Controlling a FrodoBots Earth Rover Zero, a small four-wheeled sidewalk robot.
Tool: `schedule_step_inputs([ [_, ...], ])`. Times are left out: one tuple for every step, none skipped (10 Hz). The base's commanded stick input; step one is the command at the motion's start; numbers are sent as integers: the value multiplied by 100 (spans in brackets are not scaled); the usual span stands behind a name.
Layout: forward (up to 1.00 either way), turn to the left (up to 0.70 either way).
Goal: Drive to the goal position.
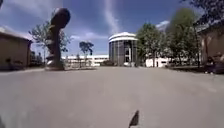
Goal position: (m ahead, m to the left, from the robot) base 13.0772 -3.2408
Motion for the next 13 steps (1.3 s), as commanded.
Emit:
schedule_step_inputs([
  [70,41],
  [70,41],
  [70,12],
  [70,6],
  [70,6],
  [70,6],
  [70,6],
  [70,6],
  [70,6],
  [70,6],
  [70,6],
  [70,6],
  [70,6],
])
